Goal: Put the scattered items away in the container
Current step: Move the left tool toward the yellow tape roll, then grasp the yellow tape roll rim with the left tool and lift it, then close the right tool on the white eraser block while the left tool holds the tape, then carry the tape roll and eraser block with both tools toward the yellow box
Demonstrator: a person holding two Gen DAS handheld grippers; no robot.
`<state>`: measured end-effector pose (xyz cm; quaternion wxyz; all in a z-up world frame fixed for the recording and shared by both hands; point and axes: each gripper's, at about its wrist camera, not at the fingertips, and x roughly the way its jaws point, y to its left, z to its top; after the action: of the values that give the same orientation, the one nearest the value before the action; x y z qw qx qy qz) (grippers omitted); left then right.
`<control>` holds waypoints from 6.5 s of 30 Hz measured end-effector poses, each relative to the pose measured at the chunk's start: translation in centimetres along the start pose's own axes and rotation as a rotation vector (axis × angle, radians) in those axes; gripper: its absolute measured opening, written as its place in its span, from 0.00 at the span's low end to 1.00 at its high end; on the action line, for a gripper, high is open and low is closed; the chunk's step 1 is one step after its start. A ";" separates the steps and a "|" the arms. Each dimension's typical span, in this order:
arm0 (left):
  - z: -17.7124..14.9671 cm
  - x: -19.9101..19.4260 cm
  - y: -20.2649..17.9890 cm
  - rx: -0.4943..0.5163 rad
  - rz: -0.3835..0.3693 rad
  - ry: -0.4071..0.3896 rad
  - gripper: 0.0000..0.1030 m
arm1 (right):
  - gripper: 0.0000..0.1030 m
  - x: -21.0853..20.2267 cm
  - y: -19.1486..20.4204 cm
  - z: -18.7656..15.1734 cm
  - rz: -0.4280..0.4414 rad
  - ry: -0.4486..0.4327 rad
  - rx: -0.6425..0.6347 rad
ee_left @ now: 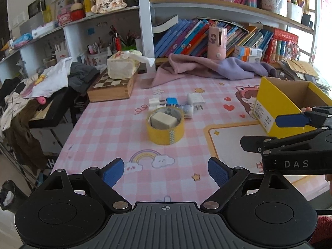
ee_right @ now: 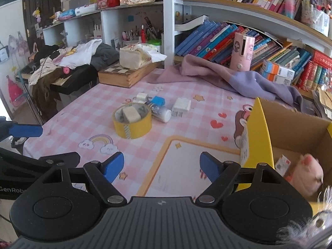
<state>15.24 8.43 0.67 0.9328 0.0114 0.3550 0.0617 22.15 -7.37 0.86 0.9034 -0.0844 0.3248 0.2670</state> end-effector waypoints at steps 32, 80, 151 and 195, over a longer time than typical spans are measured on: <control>4.9 15.3 -1.7 0.110 0.030 0.111 0.93 | 0.74 9.1 -7.0 5.2 0.030 0.039 0.073; 6.9 7.7 6.0 -0.253 0.108 -0.065 0.84 | 0.70 15.4 0.4 7.0 0.268 0.142 -0.167; -5.5 -10.1 4.6 -0.177 -0.020 -0.148 0.84 | 0.25 -4.3 6.4 -3.1 0.158 0.024 -0.033; -8.3 -10.5 -7.4 0.153 -0.538 -0.070 0.84 | 0.25 -16.9 1.0 -14.4 -0.283 0.121 0.231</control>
<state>2.76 -0.36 0.93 0.9236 -0.0106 0.3166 -0.2157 2.81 -18.44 0.40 0.9144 -0.0409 0.3921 0.0925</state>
